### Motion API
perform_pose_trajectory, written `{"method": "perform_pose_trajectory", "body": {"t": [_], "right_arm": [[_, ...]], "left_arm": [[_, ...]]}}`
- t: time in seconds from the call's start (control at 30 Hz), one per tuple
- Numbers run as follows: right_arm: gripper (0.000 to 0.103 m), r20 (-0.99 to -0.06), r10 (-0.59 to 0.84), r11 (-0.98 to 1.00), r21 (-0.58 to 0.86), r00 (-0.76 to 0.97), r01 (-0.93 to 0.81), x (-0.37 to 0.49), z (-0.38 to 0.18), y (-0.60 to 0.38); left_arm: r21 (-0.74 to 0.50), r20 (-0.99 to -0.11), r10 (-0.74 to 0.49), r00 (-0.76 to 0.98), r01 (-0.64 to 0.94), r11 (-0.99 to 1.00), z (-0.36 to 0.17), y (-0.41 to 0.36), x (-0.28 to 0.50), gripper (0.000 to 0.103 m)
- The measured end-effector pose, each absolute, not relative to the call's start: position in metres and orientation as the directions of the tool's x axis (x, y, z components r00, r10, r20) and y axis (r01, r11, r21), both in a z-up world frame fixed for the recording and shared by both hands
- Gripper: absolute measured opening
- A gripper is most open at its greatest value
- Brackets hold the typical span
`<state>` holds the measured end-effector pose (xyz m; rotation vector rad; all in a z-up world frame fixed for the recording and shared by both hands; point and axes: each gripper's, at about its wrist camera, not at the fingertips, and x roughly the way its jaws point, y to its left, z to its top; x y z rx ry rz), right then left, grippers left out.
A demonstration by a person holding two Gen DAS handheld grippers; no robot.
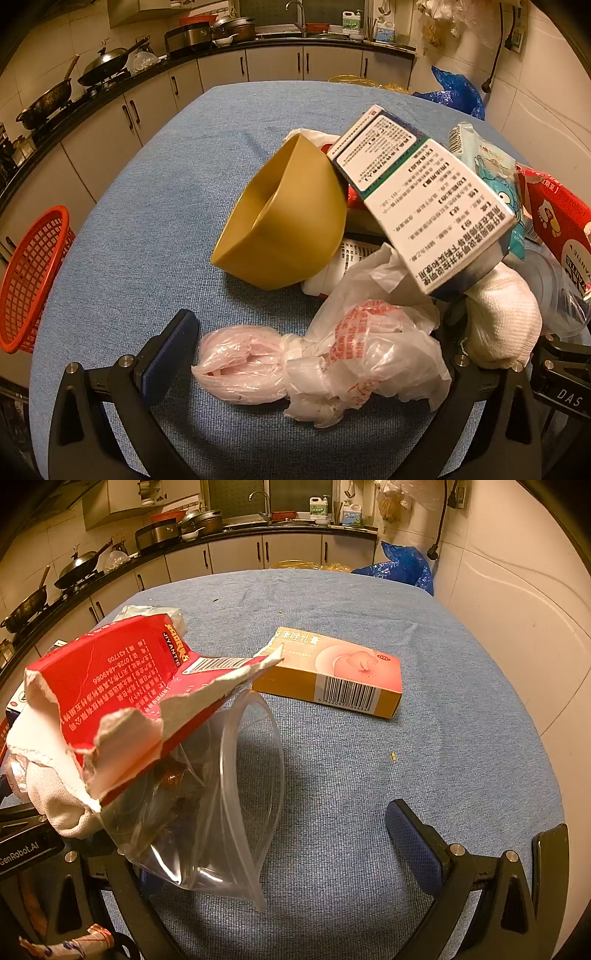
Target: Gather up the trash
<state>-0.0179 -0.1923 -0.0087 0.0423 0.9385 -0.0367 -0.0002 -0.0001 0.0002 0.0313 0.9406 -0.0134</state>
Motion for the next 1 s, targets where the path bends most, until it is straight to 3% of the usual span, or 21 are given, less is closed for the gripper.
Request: {"method": "perform_pose_trajectory", "body": {"t": [0.2,0.5,0.77,1.0], "right_arm": [[0.103,-0.816,-0.012,0.999,0.02,0.578,0.048,-0.02,-0.008,-0.193],[0.1,-0.893,0.016,0.996,0.051,0.449,0.066,-0.036,0.004,-0.198],[0.099,-0.833,-0.018,0.979,0.099,0.553,0.18,-0.117,0.063,-0.201],[0.099,-0.729,-0.065,0.992,0.026,0.681,0.123,-0.174,0.123,-0.149]], "left_arm": [[0.033,-0.814,0.006,0.581,0.036,0.999,0.001,-0.002,-0.002,0.103],[-0.011,-0.78,-0.099,0.618,0.144,0.989,0.023,0.015,-0.054,0.103],[-0.029,-0.706,-0.209,0.676,0.267,0.963,0.07,0.032,-0.093,0.103],[0.005,-0.605,-0.314,0.731,0.399,0.917,0.112,0.047,-0.118,0.103]]}}
